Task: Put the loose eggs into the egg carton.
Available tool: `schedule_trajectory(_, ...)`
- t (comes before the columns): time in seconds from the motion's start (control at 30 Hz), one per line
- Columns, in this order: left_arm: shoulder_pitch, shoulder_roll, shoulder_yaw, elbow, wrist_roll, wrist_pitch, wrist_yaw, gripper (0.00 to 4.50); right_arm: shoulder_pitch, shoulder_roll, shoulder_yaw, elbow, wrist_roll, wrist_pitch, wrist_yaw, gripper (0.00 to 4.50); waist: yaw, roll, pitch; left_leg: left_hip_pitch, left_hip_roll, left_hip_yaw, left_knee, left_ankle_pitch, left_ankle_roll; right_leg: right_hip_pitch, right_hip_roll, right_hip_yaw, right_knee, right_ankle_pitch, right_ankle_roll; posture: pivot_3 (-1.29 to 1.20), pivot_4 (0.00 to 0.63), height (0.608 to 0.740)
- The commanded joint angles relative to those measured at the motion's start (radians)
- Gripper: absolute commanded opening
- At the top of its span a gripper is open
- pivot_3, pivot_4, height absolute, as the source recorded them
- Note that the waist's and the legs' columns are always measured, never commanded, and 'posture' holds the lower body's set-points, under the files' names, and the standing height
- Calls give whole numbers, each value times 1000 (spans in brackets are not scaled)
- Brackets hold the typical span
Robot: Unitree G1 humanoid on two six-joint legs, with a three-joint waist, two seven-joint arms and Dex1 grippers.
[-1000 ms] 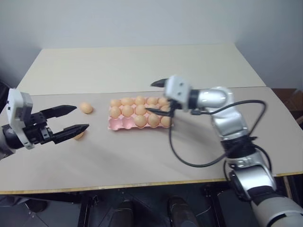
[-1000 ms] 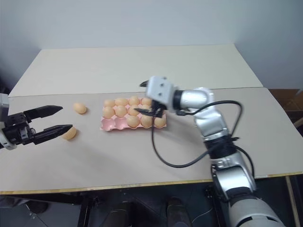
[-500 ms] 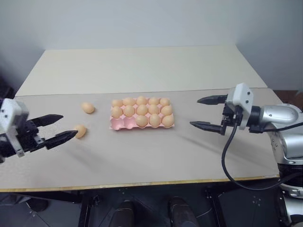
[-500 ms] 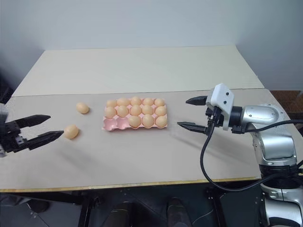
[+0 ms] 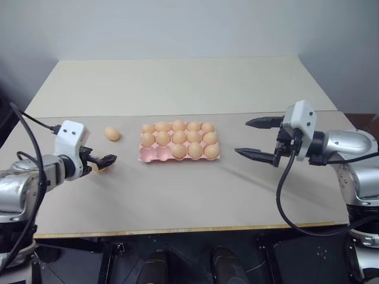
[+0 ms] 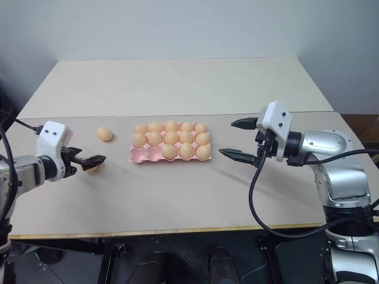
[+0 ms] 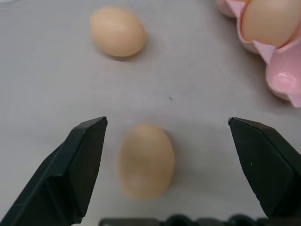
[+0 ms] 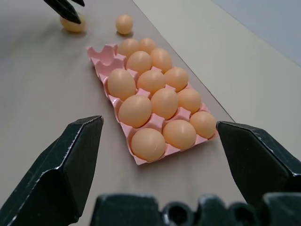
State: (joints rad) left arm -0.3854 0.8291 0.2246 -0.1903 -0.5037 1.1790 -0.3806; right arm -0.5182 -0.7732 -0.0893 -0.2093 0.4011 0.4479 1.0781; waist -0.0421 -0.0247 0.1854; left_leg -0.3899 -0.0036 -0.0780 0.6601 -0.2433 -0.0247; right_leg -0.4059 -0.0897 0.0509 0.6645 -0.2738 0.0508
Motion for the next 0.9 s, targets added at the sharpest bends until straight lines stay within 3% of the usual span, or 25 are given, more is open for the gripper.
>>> schedule_trajectory(0.03, -47, -14, -39, 57, 49, 20, 30, 4500, -18, -12, -8, -41, 14, 0, -17, 4487, 2, 0, 0, 0, 0, 0, 0, 0, 0, 0, 0, 0, 0, 0, 0, 0, 150, 740)
schedule_trajectory(0.07, -49, -17, -56, 70, 56, 18, 23, 4500, -17, -12, -8, -43, 14, -2, -21, 4487, 1, 0, 0, 0, 0, 0, 0, 0, 0, 0, 0, 0, 0, 0, 0, 0, 150, 740)
schedule_trajectory(0.17, -65, -28, -89, 102, 83, 0, 20, 3889, -13, -13, -15, -51, 15, 2, -40, 4500, 1, 0, 0, -1, 0, 0, 0, 0, 0, -1, 0, 0, -1, 0, 0, 0, 150, 740)
schedule_trajectory(0.33, -109, -24, -111, 137, 116, -42, -1, 2243, -5, -14, -31, -57, 17, 4, -76, 4500, 2, -1, 0, -1, 0, 0, 0, 0, 0, 0, 0, 0, 0, 0, 0, 0, 150, 740)
schedule_trajectory(0.4, -113, -11, -121, 118, 121, -61, -28, 1793, -1, -15, -33, -57, 14, 0, -87, 4500, 2, -1, 0, -1, 0, 0, 0, 0, 0, 0, 0, 0, 0, 0, 0, 0, 150, 740)
schedule_trajectory(0.67, -206, -75, -156, -25, 31, -148, -191, 1745, 31, -11, -29, -78, 4, -14, -132, 4500, 10, -1, 0, -2, 0, 0, 1, 0, 0, 0, -1, -1, 0, 0, 0, 0, 150, 740)
schedule_trajectory(0.9, -293, -173, -269, 34, 46, -195, -250, 1745, 50, -21, -35, -105, 1, -7, -161, 4500, 10, -1, 0, -2, -1, 0, 1, 0, 0, 0, 0, -1, 0, 0, 0, 0, 150, 740)
